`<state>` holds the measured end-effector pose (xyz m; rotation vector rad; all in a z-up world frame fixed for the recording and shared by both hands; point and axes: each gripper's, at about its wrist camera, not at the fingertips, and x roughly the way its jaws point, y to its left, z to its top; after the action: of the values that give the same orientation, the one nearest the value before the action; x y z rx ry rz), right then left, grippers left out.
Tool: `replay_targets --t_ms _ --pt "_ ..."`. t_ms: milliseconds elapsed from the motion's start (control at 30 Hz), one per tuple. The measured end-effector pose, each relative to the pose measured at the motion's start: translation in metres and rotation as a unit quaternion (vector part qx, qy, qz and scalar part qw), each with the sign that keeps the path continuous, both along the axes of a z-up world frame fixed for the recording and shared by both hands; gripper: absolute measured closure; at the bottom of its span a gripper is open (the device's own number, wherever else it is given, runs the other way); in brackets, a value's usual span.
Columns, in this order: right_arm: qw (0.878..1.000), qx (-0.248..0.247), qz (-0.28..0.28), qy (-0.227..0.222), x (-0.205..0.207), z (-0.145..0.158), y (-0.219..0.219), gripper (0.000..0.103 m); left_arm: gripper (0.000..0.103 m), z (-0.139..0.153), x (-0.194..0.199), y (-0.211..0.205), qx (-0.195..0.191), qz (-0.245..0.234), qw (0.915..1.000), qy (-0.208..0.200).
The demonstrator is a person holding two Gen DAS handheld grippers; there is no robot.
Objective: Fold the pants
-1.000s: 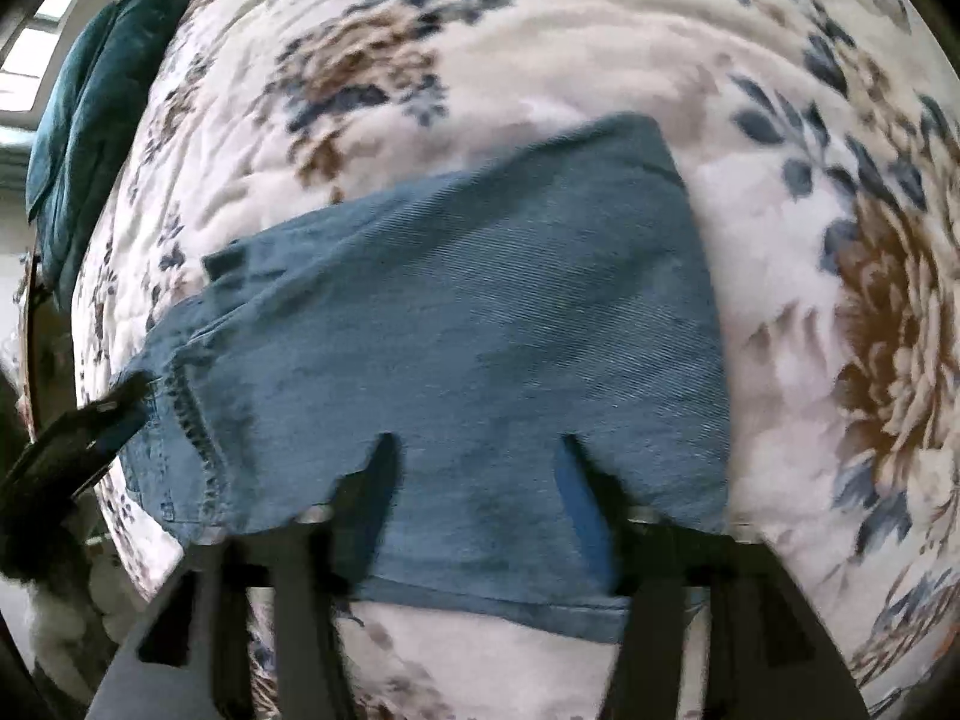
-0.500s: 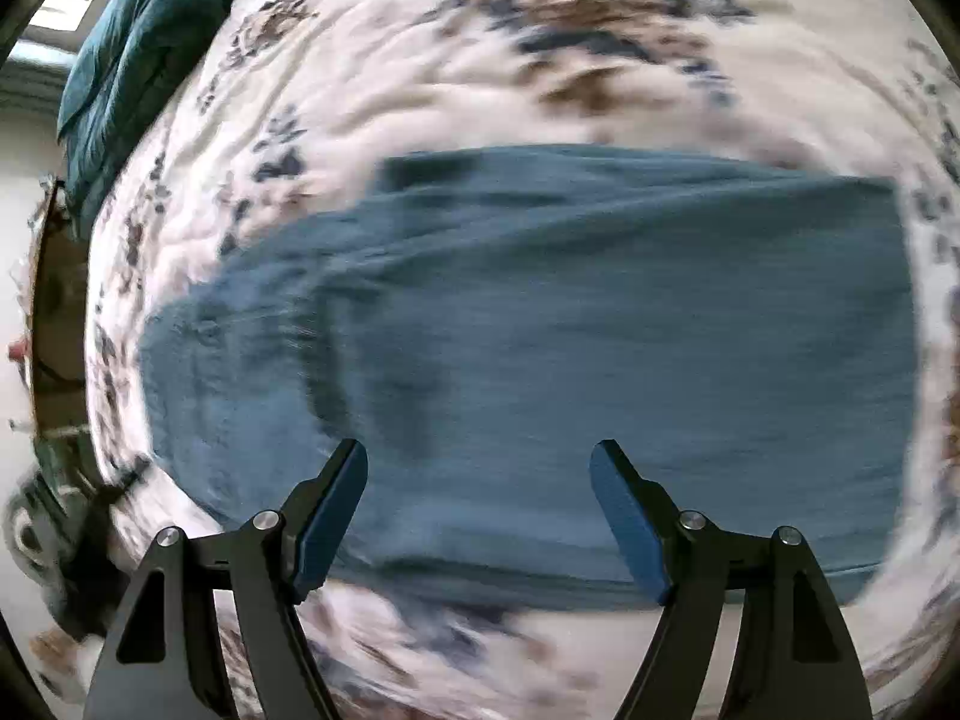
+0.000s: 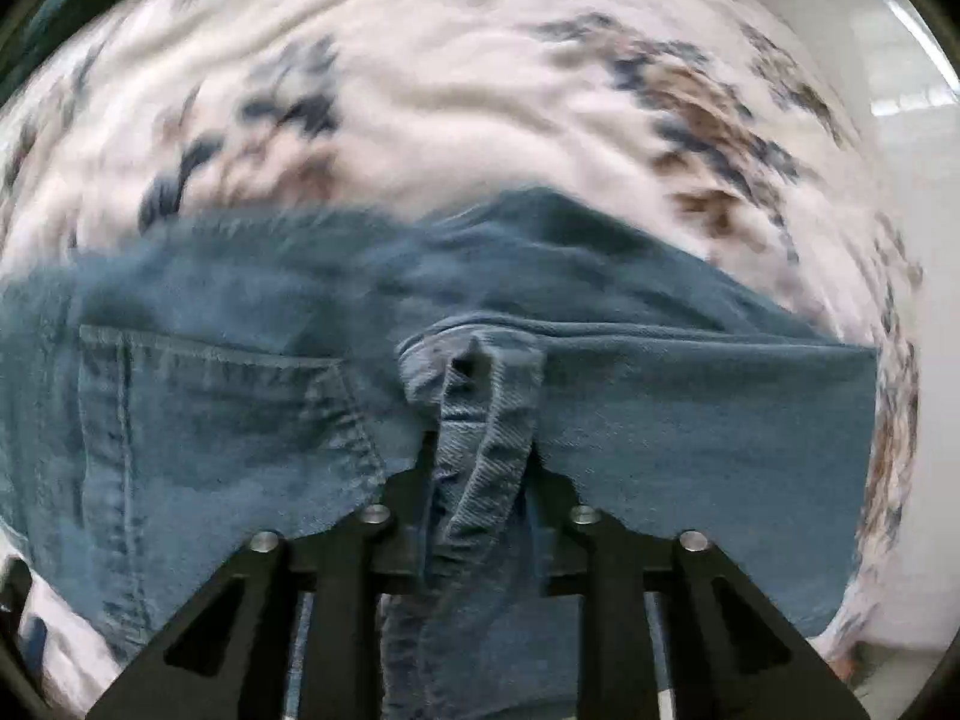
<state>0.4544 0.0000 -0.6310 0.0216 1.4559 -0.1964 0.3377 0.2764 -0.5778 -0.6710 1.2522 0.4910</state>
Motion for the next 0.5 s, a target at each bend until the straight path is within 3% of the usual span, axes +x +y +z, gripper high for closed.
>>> replay_targets --t_ms 167,300,400,467,500 --pt "0.993 0.081 -0.075 -0.03 -0.009 0.018 -0.037 0.082 0.0 0.001 0.004 0.005 -0.012 -0.003 0.9999 -0.008" --pt "0.996 0.065 -0.041 -0.05 -0.006 0.032 -0.023 0.082 0.0 0.0 0.009 0.008 -0.019 -0.003 0.9997 -0.015" --pt "0.998 0.049 -0.019 -0.042 0.0 0.022 -0.01 0.081 0.0 -0.003 0.014 0.009 -0.026 -0.004 0.9996 -0.013" --pt "0.999 0.039 -0.009 -0.013 0.015 0.006 -0.004 0.075 0.0 -0.003 0.017 0.008 -0.031 -0.005 0.9994 -0.015" --pt "0.999 0.045 -0.004 0.0 0.019 0.001 -0.001 0.061 0.0 -0.003 0.018 0.008 -0.032 -0.006 0.9994 -0.016"
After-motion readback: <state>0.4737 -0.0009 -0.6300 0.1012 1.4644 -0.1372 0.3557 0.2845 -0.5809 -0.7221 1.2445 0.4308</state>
